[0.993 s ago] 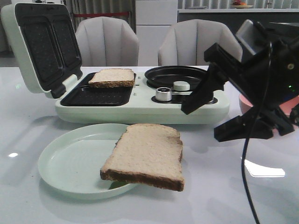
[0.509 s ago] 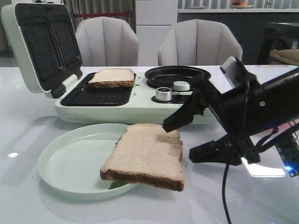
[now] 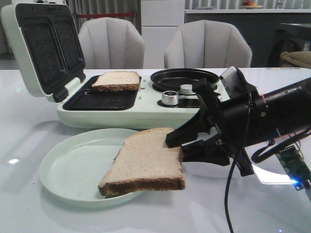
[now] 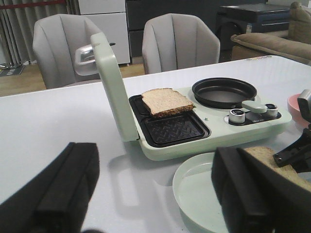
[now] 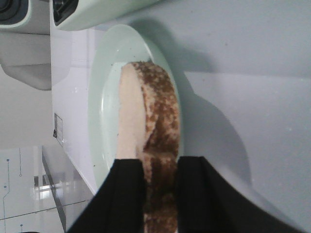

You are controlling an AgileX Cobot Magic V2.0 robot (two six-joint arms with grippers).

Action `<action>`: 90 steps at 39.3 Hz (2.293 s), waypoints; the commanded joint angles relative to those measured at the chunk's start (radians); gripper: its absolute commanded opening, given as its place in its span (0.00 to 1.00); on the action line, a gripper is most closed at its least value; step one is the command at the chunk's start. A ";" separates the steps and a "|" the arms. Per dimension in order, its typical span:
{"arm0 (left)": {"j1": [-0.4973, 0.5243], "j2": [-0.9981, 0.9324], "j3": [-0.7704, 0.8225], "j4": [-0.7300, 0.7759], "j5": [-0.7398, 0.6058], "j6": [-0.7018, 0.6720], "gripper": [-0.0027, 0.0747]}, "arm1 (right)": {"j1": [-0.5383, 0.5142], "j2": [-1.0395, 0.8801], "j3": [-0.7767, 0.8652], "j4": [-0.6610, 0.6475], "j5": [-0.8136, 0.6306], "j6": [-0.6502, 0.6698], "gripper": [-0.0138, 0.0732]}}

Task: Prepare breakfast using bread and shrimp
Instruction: 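Reach the right gripper down and grasp the remaining bread slice, then carry the bread with the right gripper onto the sandwich plate, then open the right gripper and lift it away from the bread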

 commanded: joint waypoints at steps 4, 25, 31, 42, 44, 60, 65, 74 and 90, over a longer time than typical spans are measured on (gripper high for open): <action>-0.007 0.013 -0.026 -0.016 -0.084 -0.010 0.72 | 0.000 -0.035 -0.016 0.086 0.084 -0.031 0.39; -0.007 0.013 -0.026 -0.016 -0.084 -0.010 0.72 | -0.002 -0.140 -0.158 0.086 0.252 -0.074 0.39; -0.007 0.013 -0.026 -0.016 -0.084 -0.010 0.72 | 0.000 -0.128 -0.278 0.086 0.218 -0.074 0.39; -0.007 0.013 -0.026 -0.016 -0.084 -0.010 0.72 | 0.089 -0.093 -0.552 0.086 -0.031 -0.064 0.39; -0.007 0.013 -0.026 -0.016 -0.084 -0.010 0.72 | 0.116 -0.076 -0.595 0.086 -0.090 -0.064 0.39; -0.007 0.013 -0.026 -0.016 -0.084 -0.010 0.72 | 0.167 0.153 -0.832 0.070 -0.209 0.007 0.39; -0.007 0.013 -0.026 -0.016 -0.084 -0.010 0.72 | 0.167 0.205 -0.866 0.061 -0.211 0.010 0.39; -0.007 0.013 -0.026 -0.016 -0.084 -0.010 0.72 | 0.170 0.233 -0.886 0.028 -0.238 0.018 0.49; -0.007 0.013 -0.026 -0.016 -0.084 -0.010 0.72 | 0.170 0.162 -0.932 -0.238 -0.358 0.038 0.84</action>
